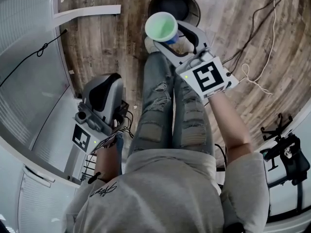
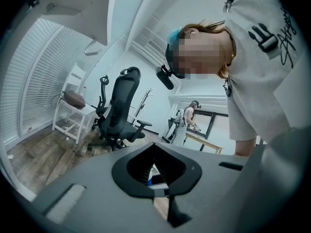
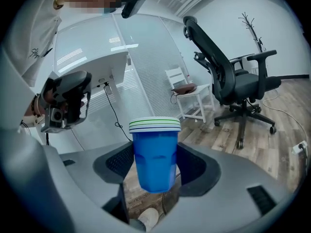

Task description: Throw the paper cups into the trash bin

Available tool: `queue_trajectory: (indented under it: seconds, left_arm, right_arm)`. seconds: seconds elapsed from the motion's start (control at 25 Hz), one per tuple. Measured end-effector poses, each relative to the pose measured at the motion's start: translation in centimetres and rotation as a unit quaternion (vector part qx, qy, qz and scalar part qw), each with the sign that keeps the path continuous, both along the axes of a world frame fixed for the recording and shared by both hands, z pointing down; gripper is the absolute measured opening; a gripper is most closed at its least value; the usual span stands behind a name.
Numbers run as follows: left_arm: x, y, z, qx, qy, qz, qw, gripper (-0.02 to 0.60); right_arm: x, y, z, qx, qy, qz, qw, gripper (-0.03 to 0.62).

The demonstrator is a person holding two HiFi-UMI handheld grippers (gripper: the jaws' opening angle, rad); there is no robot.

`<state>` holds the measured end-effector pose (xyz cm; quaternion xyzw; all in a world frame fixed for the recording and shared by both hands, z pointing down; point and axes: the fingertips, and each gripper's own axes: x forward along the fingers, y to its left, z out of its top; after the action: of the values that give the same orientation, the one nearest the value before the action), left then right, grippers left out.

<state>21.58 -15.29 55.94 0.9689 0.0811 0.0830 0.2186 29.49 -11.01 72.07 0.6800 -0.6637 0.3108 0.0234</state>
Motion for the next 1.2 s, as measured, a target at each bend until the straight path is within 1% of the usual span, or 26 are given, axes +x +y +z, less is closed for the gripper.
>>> queue_trajectory:
  seconds: [0.2, 0.28, 0.4, 0.48, 0.64, 1.2]
  left_arm:
    - [0.9, 0.1, 0.1, -0.010, 0.003, -0.006, 0.9999, 0.003]
    - [0.5, 0.1, 0.6, -0.019, -0.001, -0.006, 0.9998, 0.003]
    - [-1.1, -0.1, 1.4, -0.032, -0.013, -0.003, 0.9994, 0.003]
    - [-1.5, -0.4, 1.7, -0.032, -0.012, -0.006, 0.9994, 0.003]
    - [-0.4, -0.6, 1.7, -0.023, -0.006, -0.010, 0.9997, 0.003]
    - [-1.0, -1.5, 3.1, -0.027, -0.011, -0.016, 0.9995, 0.003]
  right_arm:
    - [-0.2, 0.1, 2.8, -0.017, -0.008, 0.004, 1.000, 0.281]
    - [-0.3, 0.0, 3.8, -0.023, -0.016, 0.009, 1.000, 0.281]
    - [-0.6, -0.1, 5.5, -0.034, -0.021, 0.013, 0.999, 0.281]
    - [-0.8, -0.1, 6.7, -0.042, -0.019, 0.015, 0.999, 0.281]
    - [-0.4, -0.4, 8.4, -0.037, -0.007, 0.022, 0.999, 0.281]
    - [0.1, -0.6, 14.0, -0.079, -0.003, 0.028, 0.996, 0.281]
